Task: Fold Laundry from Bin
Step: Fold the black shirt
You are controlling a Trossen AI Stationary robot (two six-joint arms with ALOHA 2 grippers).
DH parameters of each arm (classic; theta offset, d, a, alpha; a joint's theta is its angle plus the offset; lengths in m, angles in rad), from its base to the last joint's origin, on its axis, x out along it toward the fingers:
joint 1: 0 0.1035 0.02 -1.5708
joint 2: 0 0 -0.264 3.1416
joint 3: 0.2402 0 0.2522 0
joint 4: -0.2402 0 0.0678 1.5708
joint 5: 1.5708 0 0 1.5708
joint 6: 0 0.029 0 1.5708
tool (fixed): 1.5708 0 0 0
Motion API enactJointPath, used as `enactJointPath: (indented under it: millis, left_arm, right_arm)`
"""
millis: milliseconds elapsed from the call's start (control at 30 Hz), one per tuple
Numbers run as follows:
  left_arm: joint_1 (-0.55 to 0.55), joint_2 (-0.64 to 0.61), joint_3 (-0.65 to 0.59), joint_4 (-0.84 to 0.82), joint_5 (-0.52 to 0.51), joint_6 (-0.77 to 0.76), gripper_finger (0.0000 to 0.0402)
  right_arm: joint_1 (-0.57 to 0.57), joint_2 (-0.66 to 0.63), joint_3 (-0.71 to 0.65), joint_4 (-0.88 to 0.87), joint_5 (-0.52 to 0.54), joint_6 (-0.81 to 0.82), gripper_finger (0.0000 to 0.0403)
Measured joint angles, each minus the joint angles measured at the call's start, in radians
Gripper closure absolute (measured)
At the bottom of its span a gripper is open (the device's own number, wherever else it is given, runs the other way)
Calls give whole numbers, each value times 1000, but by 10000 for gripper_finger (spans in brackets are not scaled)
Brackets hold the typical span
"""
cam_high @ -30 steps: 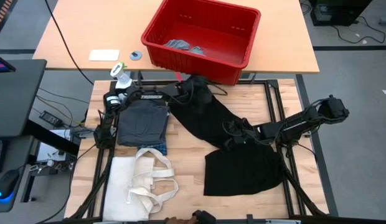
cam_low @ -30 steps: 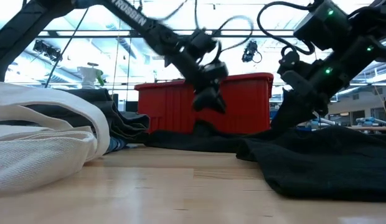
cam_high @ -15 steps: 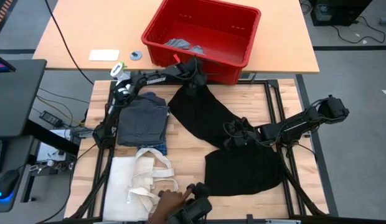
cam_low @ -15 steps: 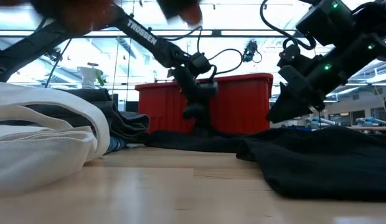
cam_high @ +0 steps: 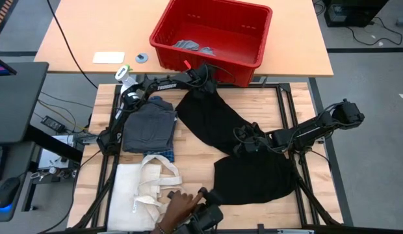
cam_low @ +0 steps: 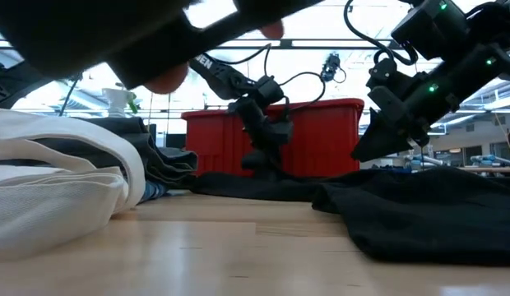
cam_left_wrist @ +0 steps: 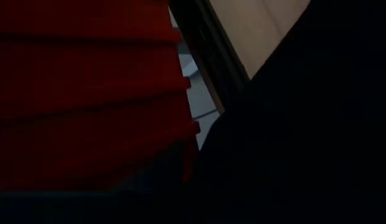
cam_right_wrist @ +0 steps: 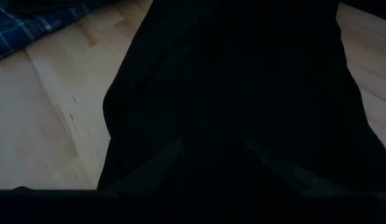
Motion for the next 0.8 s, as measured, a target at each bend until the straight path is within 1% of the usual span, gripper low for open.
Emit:
enactJointPath:
  millis: [100,267,400,433,500,533,633,667,800]
  left_arm:
    - [5,0,0,-18,-4,-15,248]
    - [29,0,0,-100,-12,-49,249]
    - [43,-1,0,-105,-5,-125,254]
    - [46,-1,0,-100,-5,-138,260]
    - [52,-1,0,-95,-10,-138,286]
    - [53,-1,-1,-91,-14,-134,305]
    - [53,-1,-1,-69,-13,-127,379]
    - [53,-1,-2,-57,-7,-138,388]
    - [51,-1,-2,-6,6,-187,396]
  right_arm:
    - [0,0,0,2,0,-3,229]
    - [1,0,0,20,-1,-5,229]
    - [1,0,0,49,-1,-20,229]
    - [1,0,0,56,0,-24,229]
    - [1,0,0,60,-1,-29,229]
    - [1,0,0,59,-1,-29,229]
    - [1,0,0,59,-1,-29,229]
    - [1,0,0,58,-1,-25,229]
    - [1,0,0,37,-1,-9,229]
